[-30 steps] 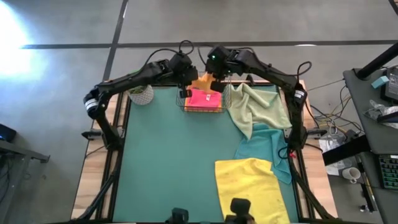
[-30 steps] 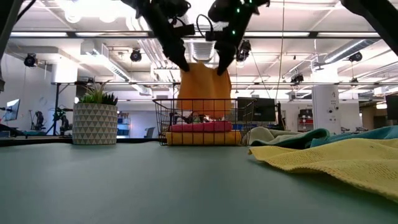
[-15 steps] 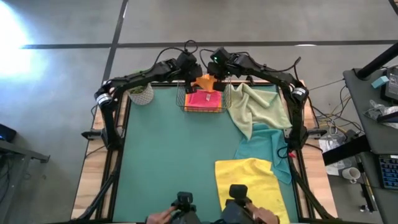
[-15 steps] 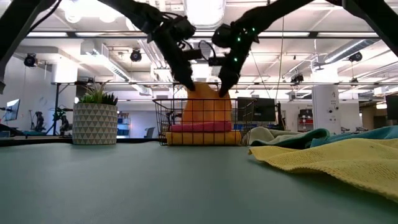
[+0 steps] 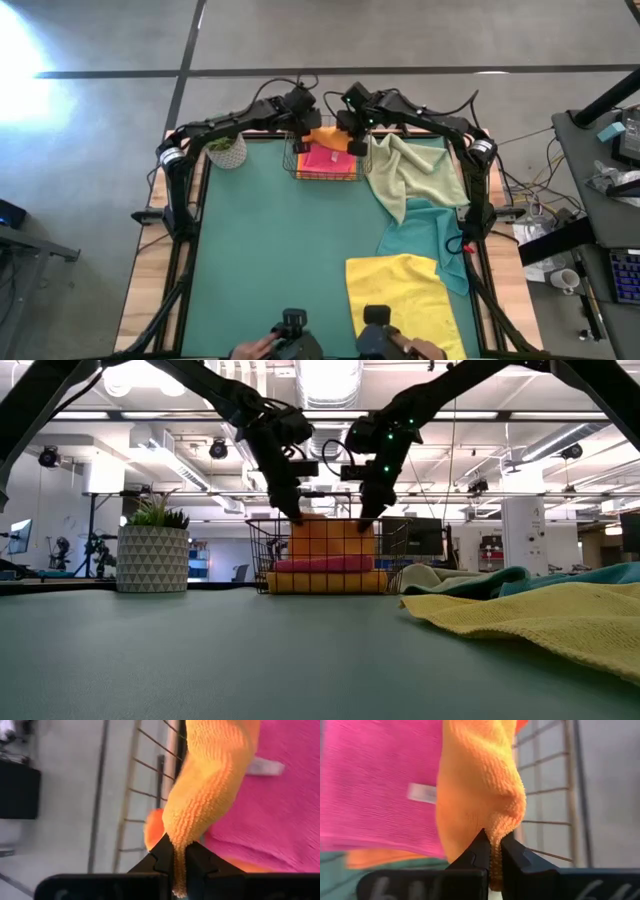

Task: Fold microfiber towels
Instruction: Put the folded orange microfiber towel into the wire basket

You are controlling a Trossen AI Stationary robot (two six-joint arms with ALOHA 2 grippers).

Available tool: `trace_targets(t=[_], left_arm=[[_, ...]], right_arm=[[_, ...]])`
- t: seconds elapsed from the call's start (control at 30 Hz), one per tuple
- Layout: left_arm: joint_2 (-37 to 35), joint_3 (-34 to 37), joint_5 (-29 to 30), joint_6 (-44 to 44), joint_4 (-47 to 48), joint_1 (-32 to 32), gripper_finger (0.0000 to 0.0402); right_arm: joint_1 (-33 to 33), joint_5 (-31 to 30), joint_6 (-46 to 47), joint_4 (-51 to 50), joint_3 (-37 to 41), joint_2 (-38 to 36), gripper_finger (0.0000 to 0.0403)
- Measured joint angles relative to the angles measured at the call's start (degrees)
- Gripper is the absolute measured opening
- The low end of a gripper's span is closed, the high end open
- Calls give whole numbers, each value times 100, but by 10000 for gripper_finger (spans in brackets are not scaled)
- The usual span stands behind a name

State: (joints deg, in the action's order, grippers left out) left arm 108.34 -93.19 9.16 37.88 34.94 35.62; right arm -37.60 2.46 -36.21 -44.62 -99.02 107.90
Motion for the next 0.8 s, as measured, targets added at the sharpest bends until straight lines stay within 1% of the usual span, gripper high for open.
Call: trace_targets(t=[0.27,0.4,0.57,0.73,0.8], left_arm=[[-13,86,-431,-8,710,-26,8],[-27,88,-450,-8,862,-77,15],[-51,88,-459,-7,885,-169,50],[-51,90,-540,-2,1215,-280,95],[-51,90,-609,-1,1407,-324,113]], right_arm=[[137,624,175,-455,101,0,8],[269,702,216,-543,188,0,8],[345,711,256,-580,264,0,9],[383,707,263,-626,268,0,10],[391,731,253,-629,268,0,17]])
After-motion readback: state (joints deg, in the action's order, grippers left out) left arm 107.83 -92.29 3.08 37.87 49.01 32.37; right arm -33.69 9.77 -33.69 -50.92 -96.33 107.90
